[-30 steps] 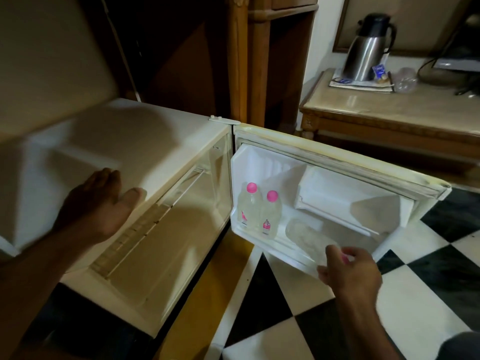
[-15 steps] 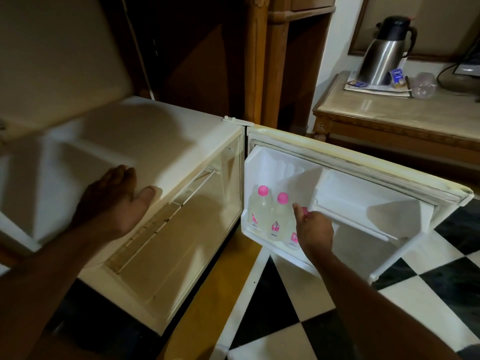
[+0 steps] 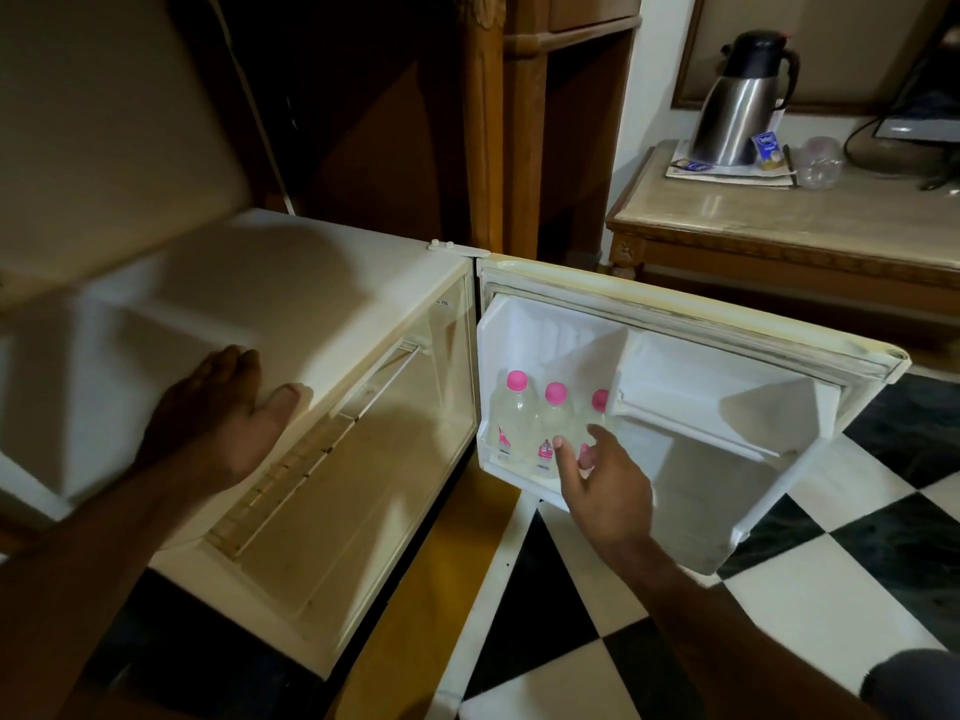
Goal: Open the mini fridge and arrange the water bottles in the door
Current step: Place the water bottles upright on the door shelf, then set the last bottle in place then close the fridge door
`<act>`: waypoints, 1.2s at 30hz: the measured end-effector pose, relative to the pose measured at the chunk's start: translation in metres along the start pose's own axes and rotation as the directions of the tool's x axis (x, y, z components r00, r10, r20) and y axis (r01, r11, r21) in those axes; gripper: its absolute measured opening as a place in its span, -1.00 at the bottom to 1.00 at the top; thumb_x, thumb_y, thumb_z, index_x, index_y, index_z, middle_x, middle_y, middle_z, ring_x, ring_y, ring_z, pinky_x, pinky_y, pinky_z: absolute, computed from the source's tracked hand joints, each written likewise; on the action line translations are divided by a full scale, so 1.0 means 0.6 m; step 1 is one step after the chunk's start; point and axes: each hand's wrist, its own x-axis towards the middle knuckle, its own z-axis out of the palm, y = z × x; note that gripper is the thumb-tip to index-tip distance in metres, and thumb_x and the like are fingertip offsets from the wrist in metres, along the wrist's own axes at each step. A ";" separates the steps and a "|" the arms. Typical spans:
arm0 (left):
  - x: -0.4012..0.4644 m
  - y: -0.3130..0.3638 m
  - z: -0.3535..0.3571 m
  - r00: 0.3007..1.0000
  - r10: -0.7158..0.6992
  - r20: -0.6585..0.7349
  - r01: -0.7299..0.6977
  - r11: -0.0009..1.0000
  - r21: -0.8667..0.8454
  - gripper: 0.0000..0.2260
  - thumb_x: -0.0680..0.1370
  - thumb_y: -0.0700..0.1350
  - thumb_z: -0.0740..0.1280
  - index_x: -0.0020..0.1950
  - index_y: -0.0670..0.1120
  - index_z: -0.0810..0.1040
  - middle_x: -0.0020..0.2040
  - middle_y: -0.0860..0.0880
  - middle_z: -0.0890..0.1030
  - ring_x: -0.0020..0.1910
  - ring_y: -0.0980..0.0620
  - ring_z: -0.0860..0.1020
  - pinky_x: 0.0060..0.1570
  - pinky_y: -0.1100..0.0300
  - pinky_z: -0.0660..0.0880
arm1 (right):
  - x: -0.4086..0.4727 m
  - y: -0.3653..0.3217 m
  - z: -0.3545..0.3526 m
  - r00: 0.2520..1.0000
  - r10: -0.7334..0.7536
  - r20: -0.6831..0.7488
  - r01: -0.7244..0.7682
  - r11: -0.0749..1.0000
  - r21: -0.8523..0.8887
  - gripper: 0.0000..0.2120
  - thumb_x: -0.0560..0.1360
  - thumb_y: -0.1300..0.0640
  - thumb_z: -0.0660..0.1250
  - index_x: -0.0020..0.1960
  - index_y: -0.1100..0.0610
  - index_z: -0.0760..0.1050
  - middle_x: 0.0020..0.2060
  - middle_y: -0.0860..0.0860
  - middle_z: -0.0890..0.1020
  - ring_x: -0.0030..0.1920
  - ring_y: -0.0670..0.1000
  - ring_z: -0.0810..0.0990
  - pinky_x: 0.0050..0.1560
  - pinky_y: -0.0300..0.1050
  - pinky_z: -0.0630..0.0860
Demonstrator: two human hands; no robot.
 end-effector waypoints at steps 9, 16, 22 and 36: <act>0.001 0.002 0.002 1.000 -0.009 0.015 0.008 1.000 0.010 -0.30 0.54 0.31 -0.09 0.55 -0.10 0.04 0.58 -0.10 0.04 0.55 -0.06 0.00 0.49 -0.04 0.01 | 0.217 -0.107 -0.103 0.974 -0.199 -0.107 0.138 0.900 -0.413 -0.63 0.57 -0.06 0.19 0.24 0.16 0.50 0.23 0.19 0.56 0.28 0.24 0.47 0.30 0.22 0.34; -0.004 0.010 -0.004 1.000 -0.012 0.007 0.012 1.000 0.013 -0.33 0.56 0.27 -0.07 0.55 -0.10 0.03 0.58 -0.10 0.04 0.55 -0.07 0.01 0.48 -0.02 0.01 | 0.254 -0.105 -0.128 0.984 -0.084 0.155 0.162 0.784 -0.600 -0.54 0.60 -0.17 0.07 0.41 0.02 0.36 0.39 0.14 0.44 0.41 0.28 0.37 0.44 0.43 0.07; -0.001 0.007 0.000 1.000 -0.023 0.000 0.023 1.000 0.014 -0.33 0.55 0.28 -0.07 0.55 -0.09 0.04 0.58 -0.10 0.05 0.55 -0.06 0.01 0.48 -0.02 0.01 | 0.260 -0.139 -0.173 0.918 -0.131 0.374 0.334 0.764 -0.552 -0.54 0.62 -0.17 0.05 0.33 0.08 0.46 0.21 0.19 0.57 0.18 0.24 0.54 0.10 0.12 0.48; -0.001 0.004 0.004 0.999 -0.033 -0.009 0.033 0.999 -0.011 -0.31 0.53 0.30 -0.07 0.55 -0.08 0.02 0.59 -0.08 0.04 0.55 -0.03 -0.01 0.49 -0.01 -0.01 | 0.181 -0.254 -0.124 0.675 -0.208 0.708 0.259 0.965 0.037 -0.84 0.60 0.06 0.26 -0.02 0.09 0.60 -0.21 0.04 0.67 -0.27 0.01 0.68 -0.25 -0.13 0.59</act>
